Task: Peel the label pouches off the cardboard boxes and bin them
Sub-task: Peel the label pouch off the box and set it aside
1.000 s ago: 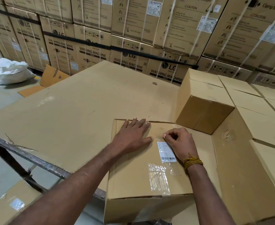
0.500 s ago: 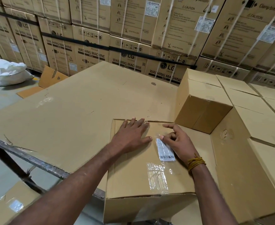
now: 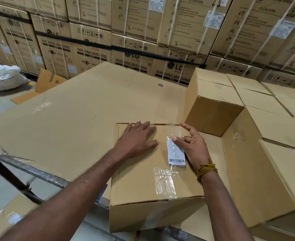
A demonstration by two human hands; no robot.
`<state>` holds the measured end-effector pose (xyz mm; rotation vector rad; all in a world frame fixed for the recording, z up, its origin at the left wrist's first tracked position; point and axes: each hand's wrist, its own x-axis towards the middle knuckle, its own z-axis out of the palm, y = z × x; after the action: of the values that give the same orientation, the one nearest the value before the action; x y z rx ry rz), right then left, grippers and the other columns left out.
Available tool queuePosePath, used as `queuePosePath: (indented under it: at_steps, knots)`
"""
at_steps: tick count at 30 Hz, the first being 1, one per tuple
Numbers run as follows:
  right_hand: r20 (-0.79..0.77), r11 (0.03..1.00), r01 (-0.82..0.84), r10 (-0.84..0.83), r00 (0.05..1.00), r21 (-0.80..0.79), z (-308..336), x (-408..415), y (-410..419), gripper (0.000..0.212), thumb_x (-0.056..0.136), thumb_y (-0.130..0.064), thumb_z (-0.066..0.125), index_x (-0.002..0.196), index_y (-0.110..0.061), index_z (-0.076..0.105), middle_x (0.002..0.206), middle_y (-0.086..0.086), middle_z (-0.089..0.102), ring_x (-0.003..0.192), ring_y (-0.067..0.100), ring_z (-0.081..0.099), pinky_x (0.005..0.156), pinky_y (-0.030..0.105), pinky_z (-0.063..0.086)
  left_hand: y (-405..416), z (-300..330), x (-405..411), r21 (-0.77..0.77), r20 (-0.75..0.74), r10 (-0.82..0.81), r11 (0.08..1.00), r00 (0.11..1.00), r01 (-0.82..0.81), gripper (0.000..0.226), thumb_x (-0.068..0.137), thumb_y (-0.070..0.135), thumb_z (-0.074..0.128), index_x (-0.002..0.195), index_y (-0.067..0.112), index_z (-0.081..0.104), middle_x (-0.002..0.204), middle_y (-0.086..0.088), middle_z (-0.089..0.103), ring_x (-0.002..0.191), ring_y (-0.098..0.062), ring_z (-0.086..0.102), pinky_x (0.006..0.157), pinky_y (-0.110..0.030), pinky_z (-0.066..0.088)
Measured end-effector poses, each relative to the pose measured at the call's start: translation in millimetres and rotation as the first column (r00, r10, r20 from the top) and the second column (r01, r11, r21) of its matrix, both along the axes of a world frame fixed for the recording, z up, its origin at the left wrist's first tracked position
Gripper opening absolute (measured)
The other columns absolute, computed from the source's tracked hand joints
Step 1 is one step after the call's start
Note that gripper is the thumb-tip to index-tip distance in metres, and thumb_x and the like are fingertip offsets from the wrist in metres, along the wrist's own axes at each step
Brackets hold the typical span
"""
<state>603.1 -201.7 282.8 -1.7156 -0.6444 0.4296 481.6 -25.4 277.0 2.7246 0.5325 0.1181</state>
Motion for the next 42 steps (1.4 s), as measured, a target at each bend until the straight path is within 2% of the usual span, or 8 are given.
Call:
queuePosePath:
  at_steps: [9,16,19,21,24,32,38,42]
  knots:
    - [0.053,0.996,0.06,-0.063,0.997,0.068,3,-8,1,0.06,0.086,-0.023,0.077,0.139,-0.03,0.049,0.075,0.019,0.063,0.077,0.028,0.071,0.087,0.053,0.056,-16,15,-17,-0.373,0.241,0.028,0.925,0.97,0.066,0.022,0.094,0.04,0.064,0.109,0.028,0.076,0.139,0.0,0.054,0.134,-0.013,0.044,0.109,-0.038,0.038]
    - [0.001,0.989,0.047,-0.048,0.999,0.141,3,-9,3,0.065,0.084,-0.018,0.078,0.141,-0.027,0.048,0.083,0.029,0.064,0.083,0.038,0.07,0.085,0.057,0.056,-42,18,-22,-0.532,0.208,0.02,0.841,0.978,0.096,0.018,0.092,0.047,0.065,0.094,0.032,0.076,0.148,0.004,0.049,0.129,-0.013,0.05,0.113,-0.042,0.035]
    - [0.009,0.985,0.045,-0.047,0.999,0.165,4,-10,5,0.064,0.084,-0.015,0.078,0.141,-0.026,0.049,0.075,0.017,0.065,0.078,0.029,0.07,0.08,0.051,0.058,-50,20,-22,-0.53,0.243,-0.012,0.836,0.97,0.144,0.023,0.093,0.043,0.065,0.074,0.029,0.065,0.117,0.013,0.066,0.09,0.008,0.055,0.106,-0.044,0.036]
    - [0.012,0.985,0.04,-0.043,0.999,0.166,5,-11,7,0.064,0.084,-0.014,0.078,0.14,-0.027,0.049,0.073,0.01,0.064,0.073,0.024,0.069,0.07,0.042,0.058,-52,23,-21,-0.554,0.262,0.024,0.822,0.965,0.13,0.028,0.093,0.039,0.066,0.068,0.027,0.063,0.09,0.01,0.069,0.066,0.004,0.053,0.092,-0.037,0.041]
    - [0.011,0.986,0.03,-0.032,0.999,0.161,6,-13,11,0.063,0.084,-0.015,0.078,0.139,-0.028,0.05,0.072,0.008,0.064,0.069,0.022,0.068,0.065,0.036,0.055,-54,25,-21,-0.604,0.267,0.092,0.791,0.959,0.093,0.029,0.091,0.036,0.068,0.062,0.03,0.064,0.081,0.001,0.071,0.063,-0.01,0.057,0.071,-0.034,0.046]
    - [-0.044,0.985,0.028,-0.021,0.999,0.172,3,-7,11,0.058,0.085,-0.035,0.076,0.138,-0.029,0.052,0.086,0.022,0.069,0.08,0.029,0.067,0.083,0.054,0.056,-51,20,-19,-0.768,0.301,0.222,0.633,0.927,0.098,0.025,0.095,0.031,0.062,0.075,0.015,0.063,0.064,-0.001,0.064,0.057,-0.016,0.053,0.063,-0.032,0.045]
    - [0.074,1.0,0.022,-0.021,0.997,-0.022,7,-18,6,0.037,0.101,-0.041,0.051,0.135,-0.028,0.058,0.116,-0.007,0.068,0.112,0.009,0.063,0.093,0.029,0.05,-16,23,-18,-0.808,0.342,0.394,0.587,0.853,0.053,0.012,0.096,0.013,0.06,0.092,0.006,0.07,0.081,-0.002,0.075,0.066,-0.01,0.064,0.061,-0.027,0.047]
    - [0.348,0.82,-0.12,0.364,0.864,-0.559,6,-39,-10,0.058,0.103,-0.05,0.04,0.153,-0.022,0.035,0.158,-0.009,0.03,0.149,0.014,0.022,0.122,0.029,0.013,13,26,-16,-0.833,0.328,0.45,0.553,0.831,0.029,0.014,0.094,0.008,0.059,0.096,0.005,0.072,0.089,-0.019,0.075,0.071,-0.022,0.063,0.065,-0.033,0.046]
